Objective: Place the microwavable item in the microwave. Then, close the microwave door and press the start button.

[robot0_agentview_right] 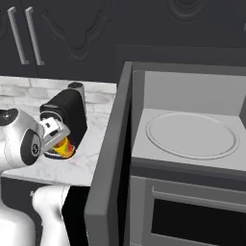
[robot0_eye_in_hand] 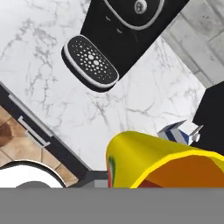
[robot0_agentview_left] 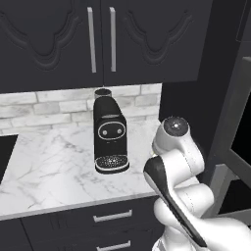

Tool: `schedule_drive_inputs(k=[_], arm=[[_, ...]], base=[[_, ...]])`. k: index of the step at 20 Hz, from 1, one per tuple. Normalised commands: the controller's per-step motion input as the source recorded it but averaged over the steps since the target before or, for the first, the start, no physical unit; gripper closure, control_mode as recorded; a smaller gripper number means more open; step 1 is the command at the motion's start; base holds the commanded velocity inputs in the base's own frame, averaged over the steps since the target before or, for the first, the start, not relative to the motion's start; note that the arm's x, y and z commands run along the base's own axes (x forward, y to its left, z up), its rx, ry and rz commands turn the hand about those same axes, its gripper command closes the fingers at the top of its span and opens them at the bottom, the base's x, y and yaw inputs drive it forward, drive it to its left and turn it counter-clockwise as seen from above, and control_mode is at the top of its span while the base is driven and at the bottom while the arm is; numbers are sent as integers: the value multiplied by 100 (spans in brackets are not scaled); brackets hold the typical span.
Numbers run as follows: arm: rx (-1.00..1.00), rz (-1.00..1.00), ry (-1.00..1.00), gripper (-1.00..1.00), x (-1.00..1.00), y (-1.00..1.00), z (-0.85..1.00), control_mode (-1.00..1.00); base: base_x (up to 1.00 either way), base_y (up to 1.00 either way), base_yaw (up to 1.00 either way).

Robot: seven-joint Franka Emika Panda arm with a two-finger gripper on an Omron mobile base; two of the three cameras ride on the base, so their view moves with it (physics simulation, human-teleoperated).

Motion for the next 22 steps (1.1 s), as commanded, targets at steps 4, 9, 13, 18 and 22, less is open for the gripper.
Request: schedule_drive_inputs(k=[4, 9, 13, 18, 22], arm=[[0, 0, 2, 100, -7, -4, 66, -100], [0, 0, 17, 100, 0, 0, 18, -100], [0, 2, 23, 100, 0, 0, -5, -100], [0, 4, 18, 100, 0, 0, -25, -100], [0, 0, 5, 100, -33, 13, -18, -100]], base=[[0, 0, 0], [0, 0, 0], [0, 0, 0], [0, 0, 0], [0, 0, 0]])
